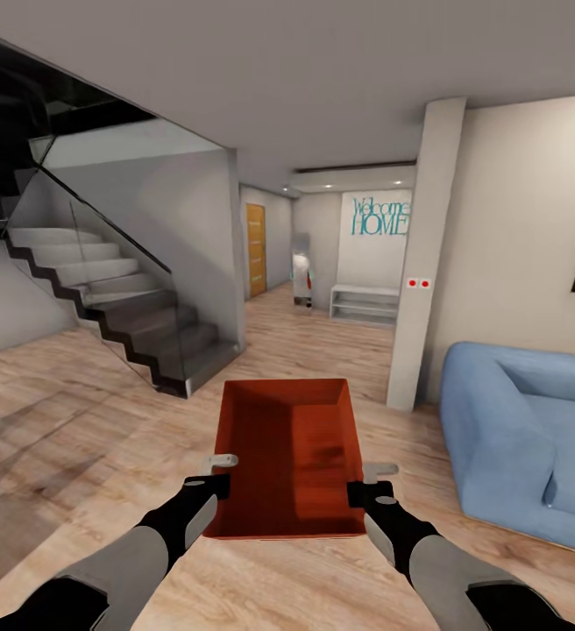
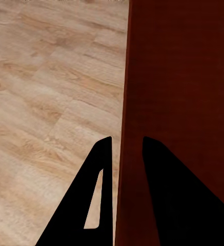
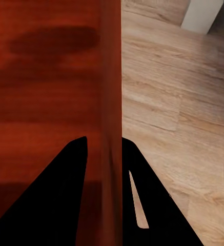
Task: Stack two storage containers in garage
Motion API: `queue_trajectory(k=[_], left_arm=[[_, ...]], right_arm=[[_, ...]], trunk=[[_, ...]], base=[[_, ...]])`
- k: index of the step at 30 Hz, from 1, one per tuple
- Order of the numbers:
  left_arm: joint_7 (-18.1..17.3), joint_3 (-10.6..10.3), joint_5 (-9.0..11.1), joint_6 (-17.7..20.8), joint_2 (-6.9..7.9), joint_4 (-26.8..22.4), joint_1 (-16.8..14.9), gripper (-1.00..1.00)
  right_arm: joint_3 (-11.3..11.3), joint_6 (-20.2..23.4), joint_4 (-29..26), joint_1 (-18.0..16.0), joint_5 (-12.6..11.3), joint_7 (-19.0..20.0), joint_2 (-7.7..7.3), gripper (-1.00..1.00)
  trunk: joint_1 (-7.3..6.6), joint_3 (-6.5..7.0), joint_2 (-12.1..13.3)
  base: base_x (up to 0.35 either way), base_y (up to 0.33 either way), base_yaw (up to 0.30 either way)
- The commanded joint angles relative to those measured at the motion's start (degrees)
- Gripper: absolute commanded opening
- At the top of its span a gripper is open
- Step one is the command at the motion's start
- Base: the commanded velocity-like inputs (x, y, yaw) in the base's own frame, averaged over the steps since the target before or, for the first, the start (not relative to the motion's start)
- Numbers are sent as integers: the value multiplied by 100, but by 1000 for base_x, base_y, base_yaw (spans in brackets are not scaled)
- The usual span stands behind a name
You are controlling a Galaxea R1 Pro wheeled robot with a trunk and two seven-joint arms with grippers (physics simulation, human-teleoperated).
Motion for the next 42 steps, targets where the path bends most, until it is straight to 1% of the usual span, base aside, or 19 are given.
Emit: queue_trajectory(k=[1,42], left_arm=[[115,59,-156,4,8,-27,-7,-100],[115,59,-149,4,8,-27,-7,-100]], right_arm=[[16,-9,22,-4,-58,-14,1,-100],[15,-7,22,-4,-59,-19,1,-100]], trunk=[[5,-10,-9],[5,-10,-9]], base=[[321,0,-6],[322,0,-1]])
